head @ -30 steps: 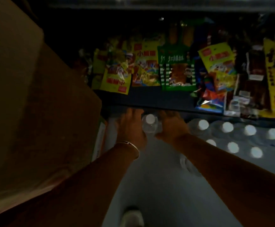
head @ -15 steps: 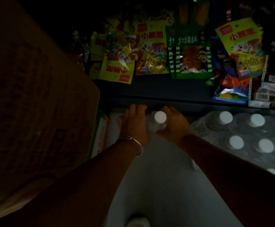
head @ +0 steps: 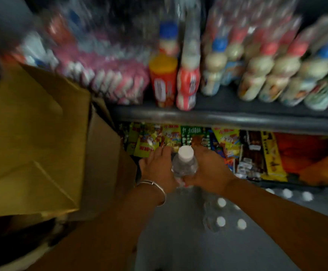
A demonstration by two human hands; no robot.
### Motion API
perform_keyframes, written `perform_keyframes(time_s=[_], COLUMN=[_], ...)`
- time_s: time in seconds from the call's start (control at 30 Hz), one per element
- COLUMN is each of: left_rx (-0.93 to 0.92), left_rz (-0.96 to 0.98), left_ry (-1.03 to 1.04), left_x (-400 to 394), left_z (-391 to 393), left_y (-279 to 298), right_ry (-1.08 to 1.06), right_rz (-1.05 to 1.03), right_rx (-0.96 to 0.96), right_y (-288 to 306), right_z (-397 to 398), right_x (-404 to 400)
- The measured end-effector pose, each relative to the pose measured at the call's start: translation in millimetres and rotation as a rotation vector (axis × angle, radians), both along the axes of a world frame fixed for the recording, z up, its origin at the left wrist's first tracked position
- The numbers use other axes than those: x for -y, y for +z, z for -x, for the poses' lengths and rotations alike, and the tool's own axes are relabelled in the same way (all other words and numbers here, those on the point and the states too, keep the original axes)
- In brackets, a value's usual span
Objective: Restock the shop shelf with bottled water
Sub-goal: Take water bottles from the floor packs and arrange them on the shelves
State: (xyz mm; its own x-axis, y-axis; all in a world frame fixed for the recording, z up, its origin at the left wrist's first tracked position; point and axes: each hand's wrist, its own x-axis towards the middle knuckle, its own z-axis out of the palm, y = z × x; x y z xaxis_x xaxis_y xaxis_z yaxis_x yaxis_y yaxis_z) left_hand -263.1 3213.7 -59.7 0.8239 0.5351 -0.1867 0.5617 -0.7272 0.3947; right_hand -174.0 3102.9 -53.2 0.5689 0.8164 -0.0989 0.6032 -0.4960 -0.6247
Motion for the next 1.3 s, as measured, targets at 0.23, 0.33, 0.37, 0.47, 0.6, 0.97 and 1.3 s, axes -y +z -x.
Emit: perform_keyframes(time_s=[0.23,0.33,0.37,0.47,0.6,0.97,1.3], left_rx=[0.211,0.339,0.376,0.5,0.615,0.833,1.041], left_rz=[-0.066,0.018,0.038,0.039,0.026,-0.035,0.026], left_ry=[-0.095,-0.156,-0.172,-0.195,-0.184,-0.183,-0.202], left_x=[-5,1,3,7,4,-35,-119], left_z=[14,24,28,37,46,38,12], left_y=[239,346,379,473,581,755,841], right_ry=[0.048,0.052,0.061,0.069,0.053,-0.005,-0.002], right_rz=[-0.173,-0.266,-0.302,-0.362,-0.443,-0.722,-0.885], right_rx=[0.046,0.086,0.111,0.188,0.269,0.259,0.183], right_y=[237,344,377,474,584,773,875], right_z=[8,13,14,20,24,14,-24], right_x=[16,23,24,25,23,-25,-115])
